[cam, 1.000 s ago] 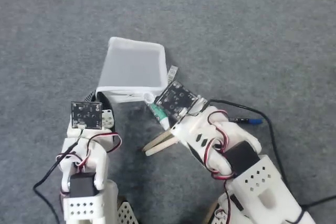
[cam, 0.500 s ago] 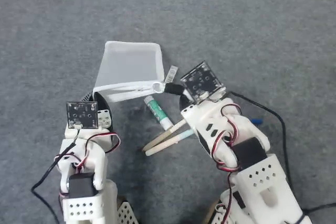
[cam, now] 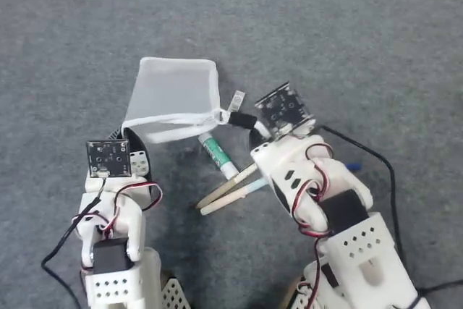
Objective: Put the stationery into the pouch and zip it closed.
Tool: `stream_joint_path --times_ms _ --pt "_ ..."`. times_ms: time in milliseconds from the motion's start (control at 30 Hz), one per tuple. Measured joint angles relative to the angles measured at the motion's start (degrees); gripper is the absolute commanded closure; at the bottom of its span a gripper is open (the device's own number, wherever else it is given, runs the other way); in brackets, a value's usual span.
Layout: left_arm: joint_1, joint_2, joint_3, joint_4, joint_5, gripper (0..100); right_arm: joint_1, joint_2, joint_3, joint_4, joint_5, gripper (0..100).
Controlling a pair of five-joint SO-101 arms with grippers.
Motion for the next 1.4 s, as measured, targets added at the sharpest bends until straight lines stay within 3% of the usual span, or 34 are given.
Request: stream_joint_path --times_ms 333,900,1200,1400 --pt "0.53 0.0 0.0 0.0 1.49 82 -1.49 -0.97 0.0 0.7 0.53 99.1" --pt "5.63 0.0 0.0 0.0 0.18 83 -9.05 -22.95 0.0 13.36 4.48 99.1" --pt "6.15 0.0 0.0 0.0 -1.05 98 -10.2 -29.36 1.32 15.3 5.63 99.1" --pt "5.98 0.0 0.0 0.0 -1.85 99 -10.11 -30.42 5.8 11.78 5.63 99.0"
